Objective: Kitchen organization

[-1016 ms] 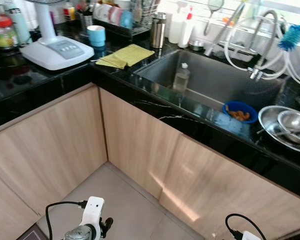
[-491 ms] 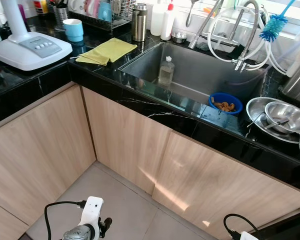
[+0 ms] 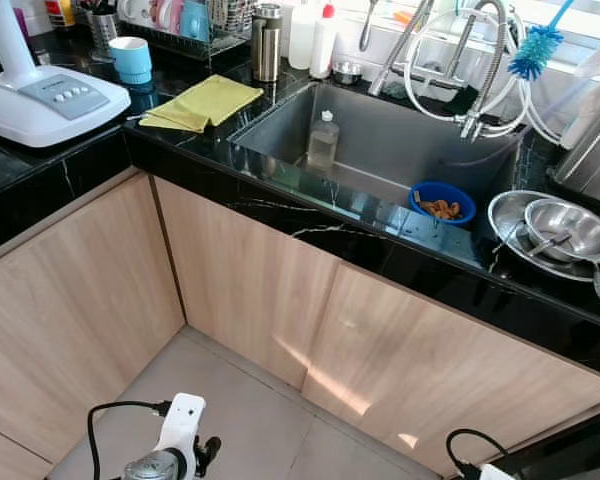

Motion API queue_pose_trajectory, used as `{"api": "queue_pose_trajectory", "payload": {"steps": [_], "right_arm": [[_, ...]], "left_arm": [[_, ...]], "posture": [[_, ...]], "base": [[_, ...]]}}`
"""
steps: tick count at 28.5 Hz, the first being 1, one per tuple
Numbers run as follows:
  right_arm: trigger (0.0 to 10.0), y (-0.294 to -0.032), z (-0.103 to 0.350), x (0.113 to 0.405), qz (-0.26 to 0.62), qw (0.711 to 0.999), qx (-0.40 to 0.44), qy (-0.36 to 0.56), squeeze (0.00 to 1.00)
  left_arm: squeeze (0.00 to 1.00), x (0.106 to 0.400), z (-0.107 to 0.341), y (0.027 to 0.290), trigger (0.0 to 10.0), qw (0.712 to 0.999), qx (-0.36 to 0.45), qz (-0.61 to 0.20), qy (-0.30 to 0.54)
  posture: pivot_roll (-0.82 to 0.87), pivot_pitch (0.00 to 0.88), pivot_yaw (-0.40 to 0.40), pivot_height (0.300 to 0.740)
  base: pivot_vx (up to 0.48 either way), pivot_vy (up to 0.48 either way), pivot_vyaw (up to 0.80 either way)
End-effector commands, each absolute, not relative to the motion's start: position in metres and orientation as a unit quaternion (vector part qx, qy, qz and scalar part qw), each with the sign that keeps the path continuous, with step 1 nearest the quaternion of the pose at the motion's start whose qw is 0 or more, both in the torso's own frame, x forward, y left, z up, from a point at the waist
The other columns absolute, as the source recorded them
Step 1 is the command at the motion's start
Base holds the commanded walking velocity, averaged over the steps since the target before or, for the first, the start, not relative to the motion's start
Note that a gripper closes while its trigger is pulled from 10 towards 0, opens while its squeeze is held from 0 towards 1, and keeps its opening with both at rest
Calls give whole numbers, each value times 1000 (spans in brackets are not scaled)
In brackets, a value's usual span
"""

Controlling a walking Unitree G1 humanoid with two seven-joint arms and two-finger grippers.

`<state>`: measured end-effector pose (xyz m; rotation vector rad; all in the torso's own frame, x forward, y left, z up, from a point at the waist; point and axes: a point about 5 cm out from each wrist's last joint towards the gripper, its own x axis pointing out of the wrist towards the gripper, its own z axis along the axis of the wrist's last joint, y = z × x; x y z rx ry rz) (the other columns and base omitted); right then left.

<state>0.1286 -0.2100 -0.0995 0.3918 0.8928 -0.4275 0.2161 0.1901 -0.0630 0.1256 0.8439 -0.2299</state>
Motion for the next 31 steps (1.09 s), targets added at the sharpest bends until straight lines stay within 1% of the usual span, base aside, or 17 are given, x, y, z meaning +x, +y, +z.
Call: {"api": "queue_pose_trajectory", "payload": {"steps": [1, 12, 19, 31], "right_arm": [[10000, -214, -99, 128, -210, 862, 185, 423, 0], [10000, -215, -98, 129, -206, 864, 179, 424, 0], [10000, -215, -98, 130, -206, 864, 177, 423, 0], [10000, -216, -98, 131, -203, 866, 175, 423, 0]], "left_arm": [[0, 216, -63, 189, 10000, 902, 65, -118, 411], [0, 217, -63, 188, 10000, 900, 74, -126, 411], [0, 218, -62, 188, 10000, 900, 73, -123, 411], [0, 219, -62, 187, 10000, 901, 70, -121, 410]], "posture": [[89, 52, -90, 740], [89, 65, -93, 740], [90, 74, -94, 740], [89, 83, -95, 740]], "base": [[0, -345, -594], [0, 0, -591], [0, -397, -591], [0, 0, -590]]}}
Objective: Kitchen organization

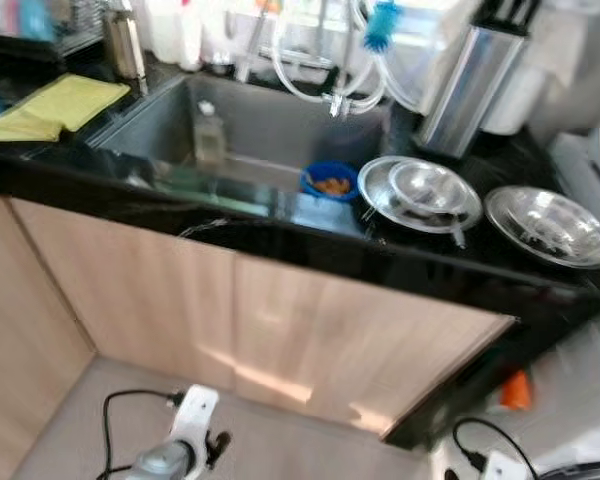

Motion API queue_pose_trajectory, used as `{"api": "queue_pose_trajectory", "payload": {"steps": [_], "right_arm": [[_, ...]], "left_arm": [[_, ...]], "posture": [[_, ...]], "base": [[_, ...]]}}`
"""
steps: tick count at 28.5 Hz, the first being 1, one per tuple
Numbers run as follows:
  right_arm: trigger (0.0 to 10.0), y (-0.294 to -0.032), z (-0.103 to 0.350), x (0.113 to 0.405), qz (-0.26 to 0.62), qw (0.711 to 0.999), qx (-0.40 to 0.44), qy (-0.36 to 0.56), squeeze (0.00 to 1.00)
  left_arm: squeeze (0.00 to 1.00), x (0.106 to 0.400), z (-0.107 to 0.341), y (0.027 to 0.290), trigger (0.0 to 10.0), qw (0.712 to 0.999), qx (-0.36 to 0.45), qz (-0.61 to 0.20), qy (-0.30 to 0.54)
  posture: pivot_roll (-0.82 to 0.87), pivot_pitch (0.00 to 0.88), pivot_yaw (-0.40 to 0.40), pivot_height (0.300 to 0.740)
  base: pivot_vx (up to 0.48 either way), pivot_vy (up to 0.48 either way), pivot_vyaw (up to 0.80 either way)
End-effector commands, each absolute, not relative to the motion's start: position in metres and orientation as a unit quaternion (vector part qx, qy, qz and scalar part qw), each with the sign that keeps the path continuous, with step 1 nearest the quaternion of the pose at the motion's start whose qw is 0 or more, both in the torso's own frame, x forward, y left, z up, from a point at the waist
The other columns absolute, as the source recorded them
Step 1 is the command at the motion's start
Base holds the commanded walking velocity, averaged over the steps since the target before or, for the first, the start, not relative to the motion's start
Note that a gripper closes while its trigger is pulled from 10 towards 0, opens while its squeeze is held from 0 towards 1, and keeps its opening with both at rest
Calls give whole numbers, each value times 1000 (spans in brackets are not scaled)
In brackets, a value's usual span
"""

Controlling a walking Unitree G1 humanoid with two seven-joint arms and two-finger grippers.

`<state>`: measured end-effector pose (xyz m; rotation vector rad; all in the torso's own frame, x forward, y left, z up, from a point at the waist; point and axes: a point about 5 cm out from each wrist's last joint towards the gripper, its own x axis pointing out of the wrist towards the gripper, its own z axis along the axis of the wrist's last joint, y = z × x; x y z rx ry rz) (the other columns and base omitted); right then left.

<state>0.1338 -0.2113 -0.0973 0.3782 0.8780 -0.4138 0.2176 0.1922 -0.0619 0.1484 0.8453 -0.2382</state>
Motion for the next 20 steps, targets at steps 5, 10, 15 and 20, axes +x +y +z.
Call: {"api": "queue_pose_trajectory", "payload": {"steps": [5, 10, 15, 20], "right_arm": [[10000, -217, -97, 131, -200, 867, 172, 422, 0], [10000, -217, -97, 131, -200, 869, 175, 418, 0], [10000, -217, -97, 131, -201, 869, 181, 414, 0], [10000, -217, -97, 131, -201, 869, 182, 414, 0]], "left_arm": [[0, 219, -62, 187, 10000, 902, 68, -119, 410], [0, 218, -63, 187, 10000, 902, 65, -116, 411], [0, 218, -63, 187, 10000, 902, 61, -112, 412], [0, 218, -63, 187, 10000, 902, 58, -110, 412]], "posture": [[90, 87, -98, 740], [91, 89, -100, 740], [90, 89, -102, 740], [90, 90, -102, 740]], "base": [[0, 0, -555], [0, 0, 0], [0, 0, 0], [0, 0, 0]]}}
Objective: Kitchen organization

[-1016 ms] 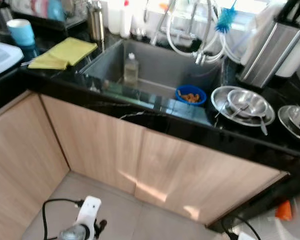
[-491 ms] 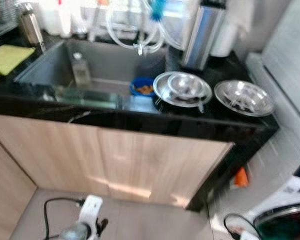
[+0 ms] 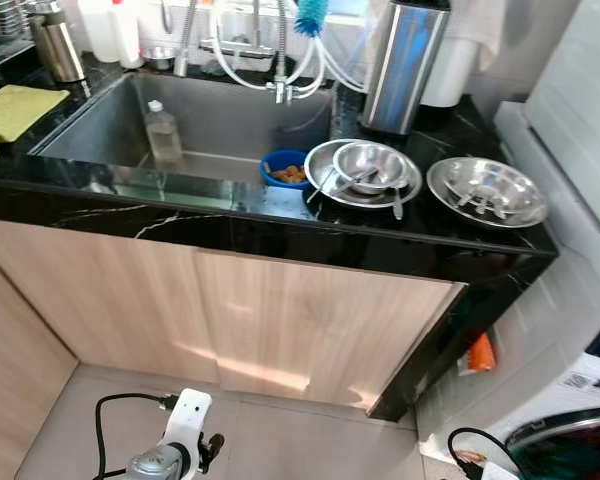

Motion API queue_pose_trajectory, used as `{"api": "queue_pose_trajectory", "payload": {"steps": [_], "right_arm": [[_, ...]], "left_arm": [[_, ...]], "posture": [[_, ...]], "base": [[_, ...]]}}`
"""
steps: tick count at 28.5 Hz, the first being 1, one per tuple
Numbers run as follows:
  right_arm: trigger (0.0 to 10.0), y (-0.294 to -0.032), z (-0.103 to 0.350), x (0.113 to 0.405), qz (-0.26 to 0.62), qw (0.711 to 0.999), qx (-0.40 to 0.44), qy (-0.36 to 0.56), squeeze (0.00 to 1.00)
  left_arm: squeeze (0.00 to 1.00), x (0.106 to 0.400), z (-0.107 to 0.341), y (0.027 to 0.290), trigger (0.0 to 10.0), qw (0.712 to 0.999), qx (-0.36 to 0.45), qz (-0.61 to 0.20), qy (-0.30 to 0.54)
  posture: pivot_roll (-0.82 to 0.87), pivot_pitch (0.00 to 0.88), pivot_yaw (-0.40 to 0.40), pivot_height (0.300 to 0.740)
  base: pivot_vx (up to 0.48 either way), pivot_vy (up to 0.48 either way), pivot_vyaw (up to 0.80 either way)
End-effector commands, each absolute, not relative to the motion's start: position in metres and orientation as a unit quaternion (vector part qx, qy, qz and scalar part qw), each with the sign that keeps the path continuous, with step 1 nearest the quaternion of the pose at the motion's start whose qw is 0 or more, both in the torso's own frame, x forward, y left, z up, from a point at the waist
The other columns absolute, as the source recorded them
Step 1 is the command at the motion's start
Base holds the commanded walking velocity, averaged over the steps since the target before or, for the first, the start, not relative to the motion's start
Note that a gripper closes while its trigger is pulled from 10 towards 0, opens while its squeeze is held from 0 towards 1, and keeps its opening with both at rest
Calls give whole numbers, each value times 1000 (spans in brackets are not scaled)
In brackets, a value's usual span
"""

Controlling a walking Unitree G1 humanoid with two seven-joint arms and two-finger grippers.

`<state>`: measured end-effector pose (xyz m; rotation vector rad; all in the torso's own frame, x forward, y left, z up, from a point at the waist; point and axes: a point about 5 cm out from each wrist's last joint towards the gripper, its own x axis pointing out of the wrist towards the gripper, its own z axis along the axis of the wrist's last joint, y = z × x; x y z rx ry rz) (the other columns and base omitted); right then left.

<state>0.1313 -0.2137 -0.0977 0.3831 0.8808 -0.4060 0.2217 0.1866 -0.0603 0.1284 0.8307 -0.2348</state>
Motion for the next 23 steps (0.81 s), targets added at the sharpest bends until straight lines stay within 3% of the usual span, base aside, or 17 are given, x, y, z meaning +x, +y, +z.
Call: {"api": "queue_pose_trajectory", "payload": {"steps": [1, 5, 17, 23], "right_arm": [[10000, -217, -97, 131, -200, 869, 181, 414, 0], [10000, -218, -97, 131, -200, 869, 179, 416, 0], [10000, -217, -97, 131, -199, 867, 180, 420, 0], [10000, -217, -97, 131, -205, 868, 183, 413, 0]], "left_arm": [[0, 218, -63, 186, 10000, 902, 58, -110, 413], [0, 218, -63, 186, 10000, 902, 57, -111, 413], [0, 219, -62, 186, 10000, 905, 56, -114, 406], [0, 218, -63, 186, 10000, 903, 60, -117, 409]], "posture": [[91, 90, -104, 740], [88, 91, -104, 740], [92, 95, -103, 740], [92, 96, -102, 740]], "base": [[0, 412, 0], [0, 423, 0], [0, 0, -634], [0, 0, 0]]}}
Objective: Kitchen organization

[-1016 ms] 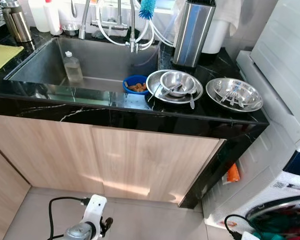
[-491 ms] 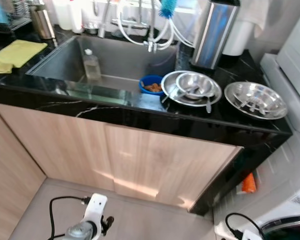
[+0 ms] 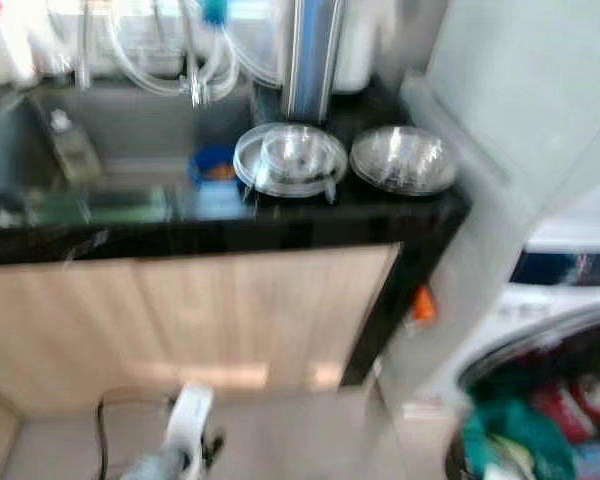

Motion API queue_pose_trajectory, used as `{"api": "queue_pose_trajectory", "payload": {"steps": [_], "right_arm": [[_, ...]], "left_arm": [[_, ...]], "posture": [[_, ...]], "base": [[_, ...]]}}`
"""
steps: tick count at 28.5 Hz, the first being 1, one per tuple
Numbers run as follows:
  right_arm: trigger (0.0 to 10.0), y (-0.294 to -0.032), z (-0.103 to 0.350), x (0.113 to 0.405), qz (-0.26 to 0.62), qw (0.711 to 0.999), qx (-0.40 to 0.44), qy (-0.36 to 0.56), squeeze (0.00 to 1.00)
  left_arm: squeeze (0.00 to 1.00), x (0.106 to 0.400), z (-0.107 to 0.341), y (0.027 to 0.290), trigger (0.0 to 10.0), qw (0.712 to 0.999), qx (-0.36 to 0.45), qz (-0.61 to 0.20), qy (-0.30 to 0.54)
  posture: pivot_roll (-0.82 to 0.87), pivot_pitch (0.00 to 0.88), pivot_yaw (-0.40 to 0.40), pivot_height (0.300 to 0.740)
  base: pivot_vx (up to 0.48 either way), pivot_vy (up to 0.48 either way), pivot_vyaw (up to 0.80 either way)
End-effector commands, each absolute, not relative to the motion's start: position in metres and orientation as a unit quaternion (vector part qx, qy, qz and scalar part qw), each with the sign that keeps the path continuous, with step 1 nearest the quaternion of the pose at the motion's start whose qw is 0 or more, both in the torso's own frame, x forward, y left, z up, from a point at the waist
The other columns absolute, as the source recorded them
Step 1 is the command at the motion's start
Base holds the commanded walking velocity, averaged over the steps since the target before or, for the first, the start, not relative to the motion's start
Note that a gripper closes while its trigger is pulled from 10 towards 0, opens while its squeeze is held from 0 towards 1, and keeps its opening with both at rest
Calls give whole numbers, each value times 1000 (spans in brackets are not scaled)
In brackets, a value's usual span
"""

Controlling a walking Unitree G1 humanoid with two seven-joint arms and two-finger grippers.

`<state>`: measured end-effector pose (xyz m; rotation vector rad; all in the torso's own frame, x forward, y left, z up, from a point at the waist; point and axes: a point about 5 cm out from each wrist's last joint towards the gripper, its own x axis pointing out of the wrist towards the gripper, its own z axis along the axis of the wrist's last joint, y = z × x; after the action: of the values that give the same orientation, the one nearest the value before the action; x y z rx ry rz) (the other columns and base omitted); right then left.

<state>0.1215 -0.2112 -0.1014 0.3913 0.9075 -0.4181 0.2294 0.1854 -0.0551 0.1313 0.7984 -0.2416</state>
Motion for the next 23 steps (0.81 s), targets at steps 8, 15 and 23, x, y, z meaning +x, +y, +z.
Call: {"api": "queue_pose_trajectory", "payload": {"steps": [8, 15, 23], "right_arm": [[10000, -217, -97, 131, -205, 868, 183, 413, 0], [10000, -217, -97, 131, -205, 869, 182, 413, 0], [10000, -216, -97, 130, -201, 870, 181, 413, 0]], "left_arm": [[0, 218, -63, 186, 10000, 902, 61, -118, 410], [0, 217, -63, 186, 10000, 901, 60, -117, 412], [0, 217, -63, 186, 10000, 901, 62, -119, 413]], "posture": [[91, 94, -102, 740], [93, 87, -101, 740], [96, 70, -98, 740]], "base": [[0, 0, 0], [0, 177, 0], [0, 402, 0]]}}
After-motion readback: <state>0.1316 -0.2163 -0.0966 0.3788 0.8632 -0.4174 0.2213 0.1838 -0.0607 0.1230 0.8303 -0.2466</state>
